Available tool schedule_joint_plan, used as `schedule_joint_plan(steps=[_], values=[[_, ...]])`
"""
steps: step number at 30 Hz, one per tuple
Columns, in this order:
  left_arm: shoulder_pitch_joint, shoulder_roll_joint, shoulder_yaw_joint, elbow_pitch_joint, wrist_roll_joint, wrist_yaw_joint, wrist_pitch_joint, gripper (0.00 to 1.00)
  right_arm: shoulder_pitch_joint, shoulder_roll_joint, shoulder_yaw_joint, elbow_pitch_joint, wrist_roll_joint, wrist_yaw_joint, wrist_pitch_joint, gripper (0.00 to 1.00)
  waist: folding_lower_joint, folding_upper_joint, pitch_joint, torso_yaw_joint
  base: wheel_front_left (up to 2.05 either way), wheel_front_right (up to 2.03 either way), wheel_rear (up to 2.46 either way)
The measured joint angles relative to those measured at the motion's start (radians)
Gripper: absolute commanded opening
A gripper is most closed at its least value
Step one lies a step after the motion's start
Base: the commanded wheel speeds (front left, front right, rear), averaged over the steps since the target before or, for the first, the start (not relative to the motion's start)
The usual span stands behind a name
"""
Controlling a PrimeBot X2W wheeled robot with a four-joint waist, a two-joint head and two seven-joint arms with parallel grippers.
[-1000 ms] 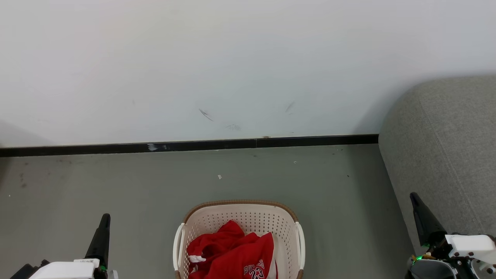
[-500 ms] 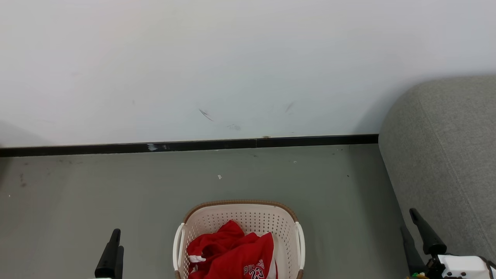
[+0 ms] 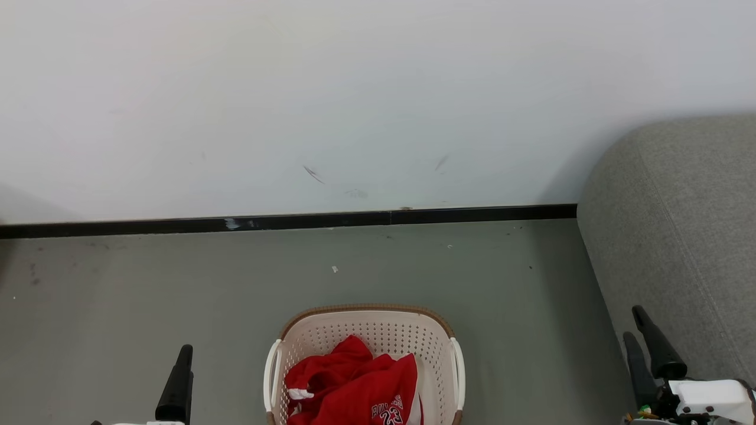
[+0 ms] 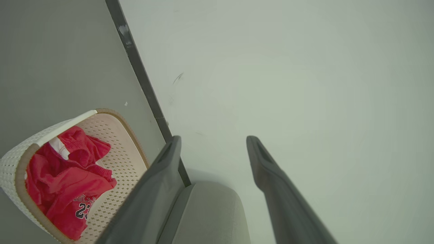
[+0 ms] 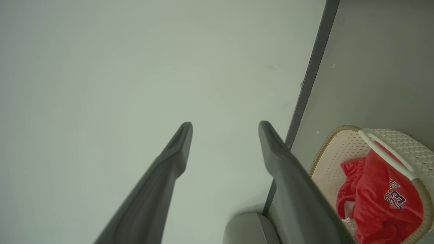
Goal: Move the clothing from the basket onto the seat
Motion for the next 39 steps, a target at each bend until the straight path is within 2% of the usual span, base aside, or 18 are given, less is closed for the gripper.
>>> schedule_joint_plan(steps=[5, 16, 23, 28, 32, 39], values=[[-0.001, 0.013, -0.014, -0.002, 0.057, 0.0, -0.014, 1.0, 0.003, -0.021, 0.012, -0.016, -0.072, 0.0, -0.017, 1.0, 0.0031, 0.0, -0.002, 0.001, 0.0, 0.0, 0.0], [-0.009, 0.024, -0.017, -0.015, 0.209, 0.0, -0.054, 1.0, 0.015, -0.057, 0.019, -0.054, -0.283, 0.0, -0.051, 1.0, 0.0128, 0.0, -0.016, 0.003, 0.0, 0.0, 0.0], [-0.009, 0.042, -0.038, -0.025, 0.348, 0.0, -0.077, 1.0, 0.015, -0.075, 0.034, -0.075, -0.441, 0.0, -0.078, 1.0, 0.016, 0.0, -0.026, 0.004, 0.0, 0.0, 0.0], [-0.009, 0.051, -0.057, -0.029, 0.447, 0.0, -0.093, 1.0, 0.016, -0.081, 0.049, -0.088, -0.546, 0.0, -0.091, 1.0, 0.0161, 0.0, -0.031, 0.006, 0.0, 0.0, 0.0], [-0.009, 0.051, -0.064, -0.032, 0.502, 0.002, -0.099, 1.0, 0.018, -0.084, 0.054, -0.094, -0.609, 0.0, -0.1, 1.0, 0.0145, 0.0, -0.033, 0.006, 0.0, 0.0, 0.0], [-0.008, 0.051, -0.069, -0.035, 0.612, 0.003, -0.126, 1.0, 0.039, -0.086, 0.065, -0.102, -0.746, 0.001, -0.123, 1.0, 0.0086, -0.0001, -0.032, 0.006, 0.0, 0.0, 0.0]])
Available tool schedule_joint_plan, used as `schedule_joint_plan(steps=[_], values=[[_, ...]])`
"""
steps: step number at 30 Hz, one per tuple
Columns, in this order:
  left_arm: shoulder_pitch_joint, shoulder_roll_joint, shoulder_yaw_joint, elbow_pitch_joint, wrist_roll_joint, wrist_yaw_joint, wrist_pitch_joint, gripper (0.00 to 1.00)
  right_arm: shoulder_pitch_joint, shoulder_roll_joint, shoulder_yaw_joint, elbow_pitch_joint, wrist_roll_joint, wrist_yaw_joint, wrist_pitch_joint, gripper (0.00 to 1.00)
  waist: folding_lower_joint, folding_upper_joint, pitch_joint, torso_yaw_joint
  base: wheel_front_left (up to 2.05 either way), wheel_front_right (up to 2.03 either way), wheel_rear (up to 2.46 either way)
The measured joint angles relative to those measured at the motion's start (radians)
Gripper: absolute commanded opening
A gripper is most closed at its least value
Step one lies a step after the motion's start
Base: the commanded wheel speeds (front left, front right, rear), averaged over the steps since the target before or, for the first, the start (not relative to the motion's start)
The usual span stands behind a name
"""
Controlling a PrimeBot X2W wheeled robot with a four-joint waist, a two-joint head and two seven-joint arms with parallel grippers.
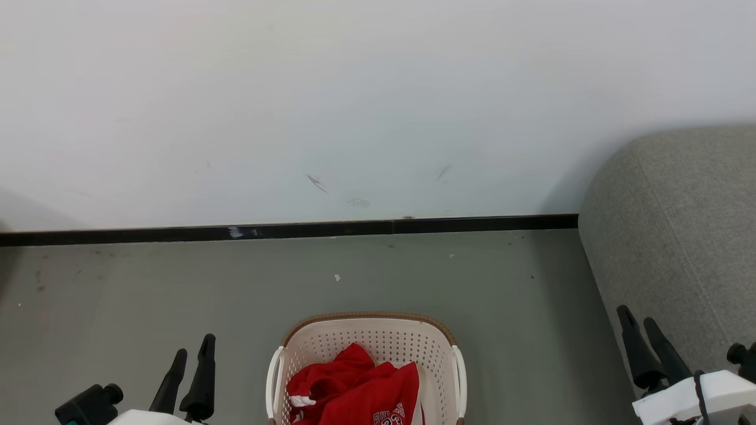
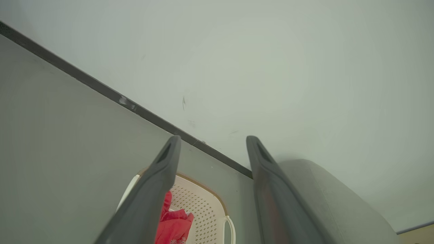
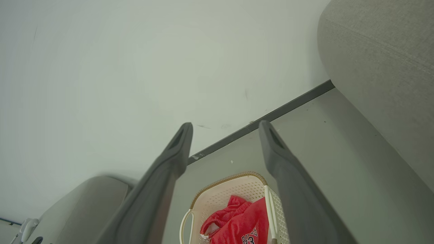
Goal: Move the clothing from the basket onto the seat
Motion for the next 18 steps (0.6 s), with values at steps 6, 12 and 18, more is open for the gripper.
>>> schedule_joint_plan(steps=[6, 12, 18], values=[[0.001, 0.001, -0.012, -0.009, 0.117, 0.0, -0.025, 1.0, 0.004, 0.004, 0.01, -0.004, -0.119, 0.0, -0.026, 1.0, -0.0056, 0.0, 0.004, -0.001, 0.0, 0.0, 0.0], [0.003, 0.003, -0.027, -0.013, 0.224, 0.0, -0.043, 1.0, 0.021, 0.014, 0.012, -0.011, -0.213, 0.001, -0.045, 1.0, -0.0079, 0.0, 0.007, -0.002, 0.0, 0.0, 0.0], [0.004, 0.013, -0.036, -0.016, 0.336, 0.0, -0.061, 1.0, 0.024, 0.022, 0.013, -0.016, -0.311, 0.001, -0.061, 1.0, -0.0086, 0.0001, 0.01, -0.004, 0.0, 0.0, 0.0]])
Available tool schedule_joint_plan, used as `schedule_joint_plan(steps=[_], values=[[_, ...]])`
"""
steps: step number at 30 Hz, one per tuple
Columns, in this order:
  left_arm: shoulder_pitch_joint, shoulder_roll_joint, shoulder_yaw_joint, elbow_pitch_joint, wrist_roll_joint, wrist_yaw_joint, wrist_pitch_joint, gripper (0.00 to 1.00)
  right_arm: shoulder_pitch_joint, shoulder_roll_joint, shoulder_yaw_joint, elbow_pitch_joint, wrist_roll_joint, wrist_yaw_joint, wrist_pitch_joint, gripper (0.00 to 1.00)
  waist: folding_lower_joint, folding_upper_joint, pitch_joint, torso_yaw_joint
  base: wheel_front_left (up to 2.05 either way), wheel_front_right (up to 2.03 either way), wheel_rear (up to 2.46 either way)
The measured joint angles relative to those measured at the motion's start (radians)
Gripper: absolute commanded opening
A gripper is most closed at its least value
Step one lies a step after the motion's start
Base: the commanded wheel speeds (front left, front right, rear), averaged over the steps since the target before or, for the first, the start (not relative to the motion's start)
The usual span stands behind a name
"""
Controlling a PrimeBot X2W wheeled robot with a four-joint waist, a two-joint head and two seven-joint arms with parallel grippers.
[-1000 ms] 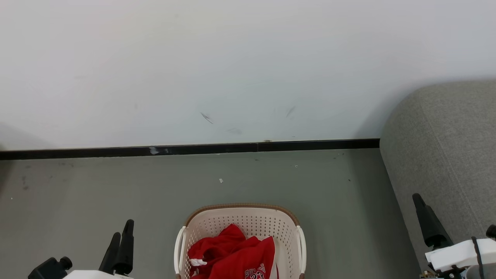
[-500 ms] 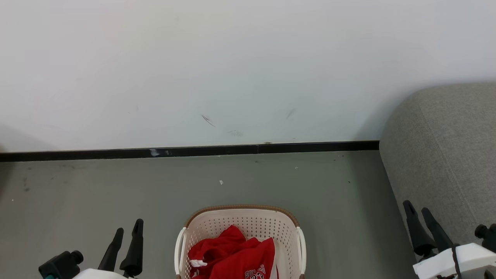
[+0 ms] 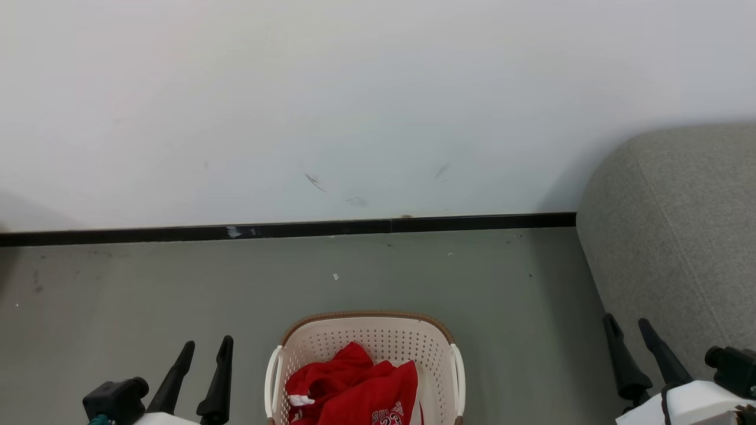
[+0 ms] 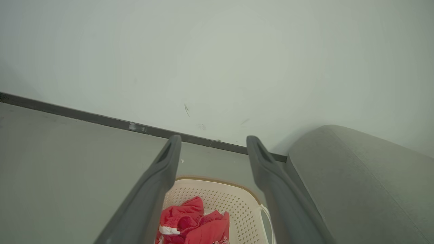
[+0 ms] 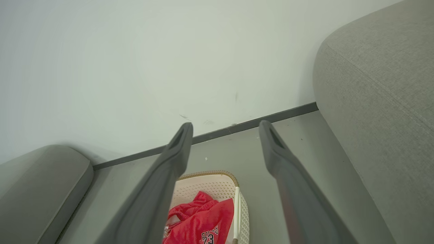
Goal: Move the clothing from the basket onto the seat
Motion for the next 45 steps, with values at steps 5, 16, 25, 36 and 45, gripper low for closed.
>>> schedule_joint_plan(steps=[5, 16, 25, 36, 45], values=[[0.004, 0.0, 0.0, -0.003, 0.07, 0.0, -0.021, 1.0, 0.011, 0.001, 0.004, -0.006, -0.081, 0.0, -0.019, 1.0, -0.0002, 0.0, 0.003, -0.004, 0.0, 0.0, 0.0], [0.01, -0.005, -0.001, -0.014, 0.239, 0.0, -0.056, 1.0, 0.014, 0.007, 0.008, -0.02, -0.26, 0.0, -0.056, 1.0, -0.0005, -0.0001, 0.006, -0.013, 0.0, 0.0, 0.0], [0.01, -0.005, -0.008, -0.015, 0.369, 0.0, -0.087, 1.0, 0.031, 0.011, 0.003, -0.04, -0.396, 0.0, -0.087, 1.0, -0.0006, 0.0, 0.012, -0.022, 0.0, 0.0, 0.0], [0.01, -0.011, -0.036, 0.004, 0.381, -0.001, -0.087, 1.0, 0.044, 0.026, -0.002, -0.041, -0.407, 0.0, -0.087, 1.0, -0.0006, 0.0, 0.033, -0.034, 0.0, 0.0, 0.0], [0.003, -0.018, -0.09, 0.044, 0.385, -0.002, -0.087, 1.0, 0.077, 0.039, -0.003, -0.042, -0.407, 0.0, -0.087, 1.0, -0.0007, 0.0, 0.067, -0.042, 0.0, 0.0, 0.0]])
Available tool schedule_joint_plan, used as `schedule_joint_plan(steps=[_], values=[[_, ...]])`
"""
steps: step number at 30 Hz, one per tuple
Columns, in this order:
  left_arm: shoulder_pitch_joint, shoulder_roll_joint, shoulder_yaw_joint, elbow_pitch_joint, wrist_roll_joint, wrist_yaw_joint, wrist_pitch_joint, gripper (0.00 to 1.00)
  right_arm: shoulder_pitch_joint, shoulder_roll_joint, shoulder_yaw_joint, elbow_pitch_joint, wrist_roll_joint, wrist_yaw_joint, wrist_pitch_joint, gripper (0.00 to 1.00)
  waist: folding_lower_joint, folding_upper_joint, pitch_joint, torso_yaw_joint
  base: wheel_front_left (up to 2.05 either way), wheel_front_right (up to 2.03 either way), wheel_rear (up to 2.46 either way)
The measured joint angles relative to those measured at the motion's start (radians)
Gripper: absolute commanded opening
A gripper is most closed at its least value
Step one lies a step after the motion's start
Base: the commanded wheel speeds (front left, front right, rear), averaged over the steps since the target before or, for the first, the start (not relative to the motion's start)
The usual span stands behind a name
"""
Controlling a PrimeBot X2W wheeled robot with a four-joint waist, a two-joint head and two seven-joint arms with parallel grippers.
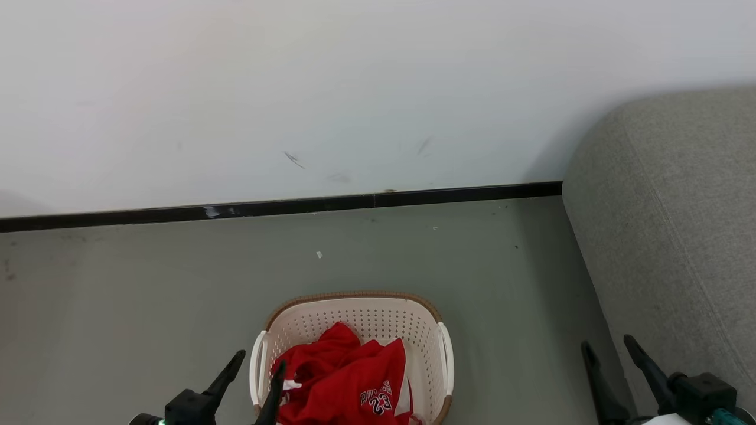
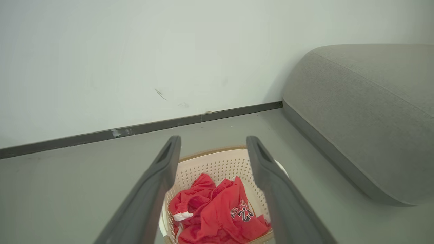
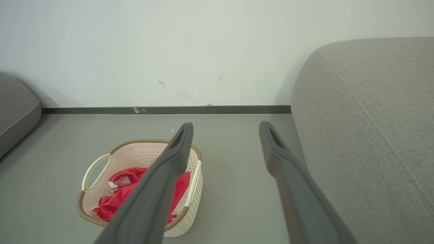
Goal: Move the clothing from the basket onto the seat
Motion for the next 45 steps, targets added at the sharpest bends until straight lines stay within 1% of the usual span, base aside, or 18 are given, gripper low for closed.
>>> schedule_joint_plan(steps=[13, 16, 24, 28, 32, 45], values=[[-0.099, -0.002, -0.113, 0.05, 0.016, -0.003, 0.003, 1.0, 0.005, 0.014, -0.017, -0.037, 0.0, 0.0, 0.0, 1.0, -0.0001, 0.0, 0.082, -0.015, 0.0, 0.0, 0.0], [-0.137, -0.004, -0.152, 0.058, 0.036, -0.003, 0.021, 1.0, 0.005, 0.016, -0.018, -0.045, 0.0, 0.0, 0.0, 1.0, -0.0001, 0.0, 0.106, -0.02, 0.0, 0.0, 0.0], [-0.228, -0.003, -0.224, 0.075, 0.04, -0.003, 0.063, 1.0, 0.001, 0.026, -0.009, -0.071, 0.001, 0.0, 0.0, 1.0, -0.0001, 0.0, 0.169, -0.035, 0.0, 0.0, 0.0], [-0.279, 0.004, -0.272, 0.085, 0.052, -0.003, 0.098, 1.0, -0.01, 0.03, 0.001, -0.086, 0.007, 0.0, 0.0, 1.0, -0.0001, 0.0, 0.21, -0.046, 0.0, 0.0, 0.0], [-0.336, 0.019, -0.287, 0.122, 0.064, -0.003, 0.166, 1.0, -0.049, 0.031, 0.01, -0.101, 0.011, 0.0, 0.0, 1.0, -0.0002, 0.0, 0.265, -0.061, 0.0, 0.0, 0.0], [-0.502, 0.028, -0.322, 0.213, 0.094, -0.004, 0.336, 1.0, -0.139, 0.033, 0.033, -0.112, 0.038, 0.0, 0.0, 1.0, -0.0002, 0.0, 0.411, -0.109, 0.0, 0.0, 0.0]])
